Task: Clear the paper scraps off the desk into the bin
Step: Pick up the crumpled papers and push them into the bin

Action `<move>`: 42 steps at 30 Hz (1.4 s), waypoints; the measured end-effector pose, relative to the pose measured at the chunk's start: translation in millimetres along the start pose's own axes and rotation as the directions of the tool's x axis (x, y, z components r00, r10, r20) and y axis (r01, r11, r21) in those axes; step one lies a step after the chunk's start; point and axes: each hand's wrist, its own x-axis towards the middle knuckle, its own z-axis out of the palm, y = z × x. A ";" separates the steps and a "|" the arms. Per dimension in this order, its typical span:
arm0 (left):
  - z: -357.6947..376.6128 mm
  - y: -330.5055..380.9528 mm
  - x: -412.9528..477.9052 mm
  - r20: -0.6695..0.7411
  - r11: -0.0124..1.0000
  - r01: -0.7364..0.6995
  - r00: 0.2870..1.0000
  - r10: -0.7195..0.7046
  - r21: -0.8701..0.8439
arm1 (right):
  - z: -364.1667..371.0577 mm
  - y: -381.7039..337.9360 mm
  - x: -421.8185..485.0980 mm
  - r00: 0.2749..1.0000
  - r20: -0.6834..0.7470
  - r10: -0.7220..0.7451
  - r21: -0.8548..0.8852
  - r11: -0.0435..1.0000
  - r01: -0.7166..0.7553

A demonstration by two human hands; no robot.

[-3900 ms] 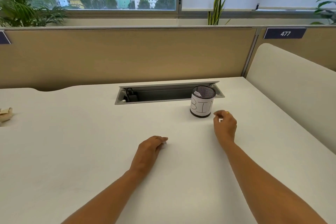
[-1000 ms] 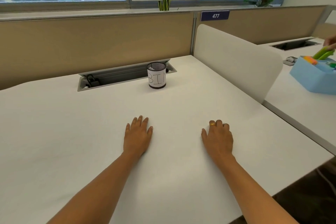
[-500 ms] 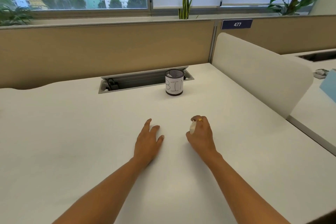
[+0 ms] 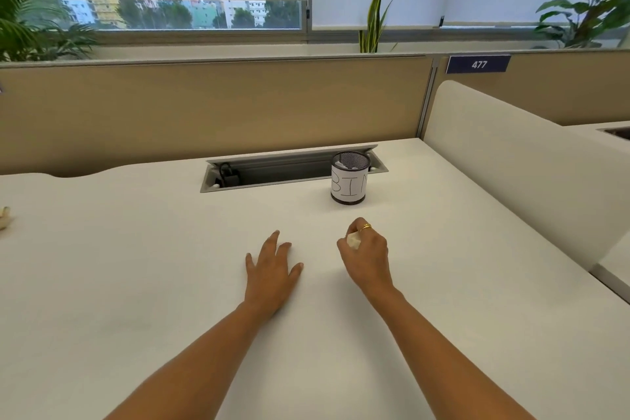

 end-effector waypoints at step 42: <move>13.1 -32.7 90.0 -0.076 0.979 0.173 0.983 -0.165 0.107 | 35.4 8.2 183.5 0.902 0.086 -0.423 -0.480 0.776 0.410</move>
